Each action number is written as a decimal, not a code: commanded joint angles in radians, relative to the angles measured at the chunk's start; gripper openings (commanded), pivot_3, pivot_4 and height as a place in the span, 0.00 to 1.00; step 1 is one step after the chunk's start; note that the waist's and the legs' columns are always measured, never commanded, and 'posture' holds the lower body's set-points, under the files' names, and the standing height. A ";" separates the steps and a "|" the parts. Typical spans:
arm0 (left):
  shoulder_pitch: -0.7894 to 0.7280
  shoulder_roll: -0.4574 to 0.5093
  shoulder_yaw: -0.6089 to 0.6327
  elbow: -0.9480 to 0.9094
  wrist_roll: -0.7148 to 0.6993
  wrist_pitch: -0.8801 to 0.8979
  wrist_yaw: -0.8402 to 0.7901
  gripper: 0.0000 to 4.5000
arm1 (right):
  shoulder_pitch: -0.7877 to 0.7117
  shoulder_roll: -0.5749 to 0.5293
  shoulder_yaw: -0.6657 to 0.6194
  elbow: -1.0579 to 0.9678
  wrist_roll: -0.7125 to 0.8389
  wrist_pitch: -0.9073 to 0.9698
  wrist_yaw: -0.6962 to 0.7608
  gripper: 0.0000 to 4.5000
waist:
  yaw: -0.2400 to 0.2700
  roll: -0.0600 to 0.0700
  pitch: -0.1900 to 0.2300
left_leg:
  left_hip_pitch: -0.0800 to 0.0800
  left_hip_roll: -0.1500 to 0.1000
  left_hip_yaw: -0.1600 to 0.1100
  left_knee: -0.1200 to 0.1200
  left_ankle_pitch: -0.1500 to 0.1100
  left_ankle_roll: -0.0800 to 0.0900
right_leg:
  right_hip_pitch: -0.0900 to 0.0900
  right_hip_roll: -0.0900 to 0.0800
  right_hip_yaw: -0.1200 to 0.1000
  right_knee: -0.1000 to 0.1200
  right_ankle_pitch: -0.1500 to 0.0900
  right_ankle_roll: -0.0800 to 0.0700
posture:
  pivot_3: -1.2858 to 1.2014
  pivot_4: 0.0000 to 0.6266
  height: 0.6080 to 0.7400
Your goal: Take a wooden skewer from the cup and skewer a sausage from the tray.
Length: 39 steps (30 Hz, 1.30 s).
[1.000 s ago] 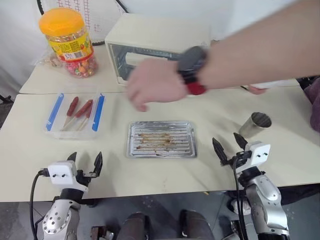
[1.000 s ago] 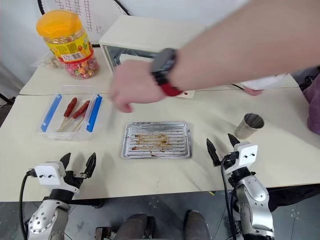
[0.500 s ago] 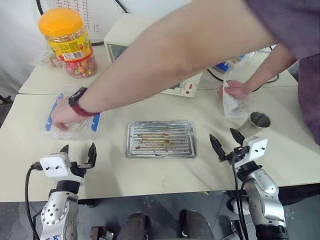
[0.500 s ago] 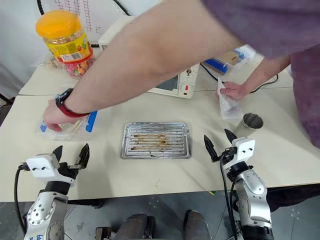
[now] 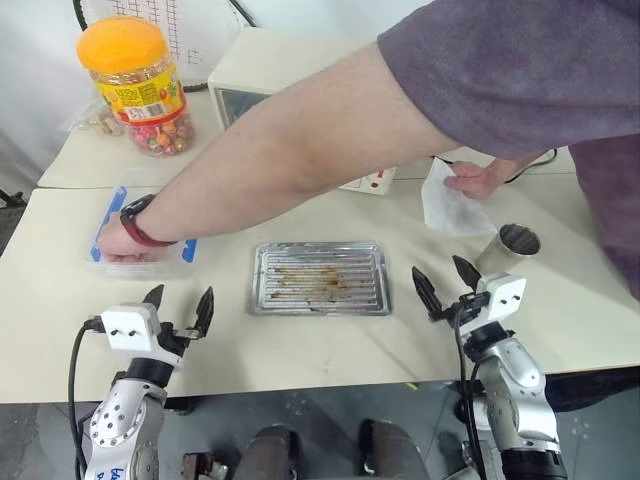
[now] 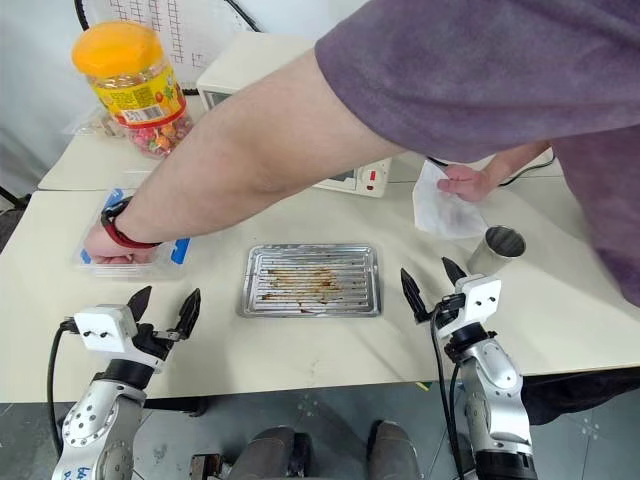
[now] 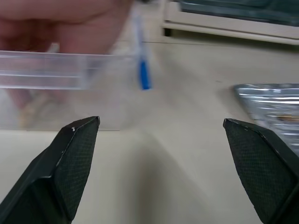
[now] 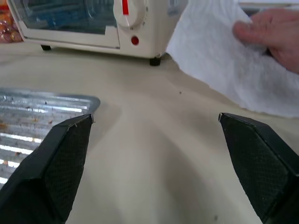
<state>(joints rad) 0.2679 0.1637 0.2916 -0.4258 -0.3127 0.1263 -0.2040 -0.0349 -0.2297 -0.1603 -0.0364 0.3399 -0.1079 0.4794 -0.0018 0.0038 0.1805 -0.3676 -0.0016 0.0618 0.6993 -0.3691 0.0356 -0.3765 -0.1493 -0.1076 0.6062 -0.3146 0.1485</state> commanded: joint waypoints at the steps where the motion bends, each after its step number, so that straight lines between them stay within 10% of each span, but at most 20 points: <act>1: 0.001 -0.020 0.011 -0.031 -0.016 -0.041 0.010 1.00 | -0.007 -0.015 -0.008 -0.019 -0.001 -0.002 0.000 1.00 | 0.001 0.000 0.000 | 0.000 0.000 0.000 0.000 0.000 0.000 | 0.000 0.000 0.000 0.000 0.000 0.000 | 0.52 0.24 1.00; 39: 0.057 0.006 0.012 -0.124 -0.034 -0.018 0.005 1.00 | -0.043 0.007 -0.020 0.039 -0.008 -0.132 0.001 1.00 | 0.001 0.000 0.000 | 0.000 0.000 0.000 0.000 0.000 0.000 | 0.000 0.000 0.000 0.000 0.000 0.000 | 0.52 0.24 1.00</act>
<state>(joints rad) 0.3277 0.1734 0.2885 -0.5098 -0.3306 0.1304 -0.2069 -0.0715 -0.2164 -0.1698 0.0394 0.3166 -0.2182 0.4715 -0.0009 0.0042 0.1803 -0.3680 -0.0020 0.0617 0.6993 -0.3691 0.0357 -0.3765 -0.1497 -0.1074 0.6060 -0.3146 0.1485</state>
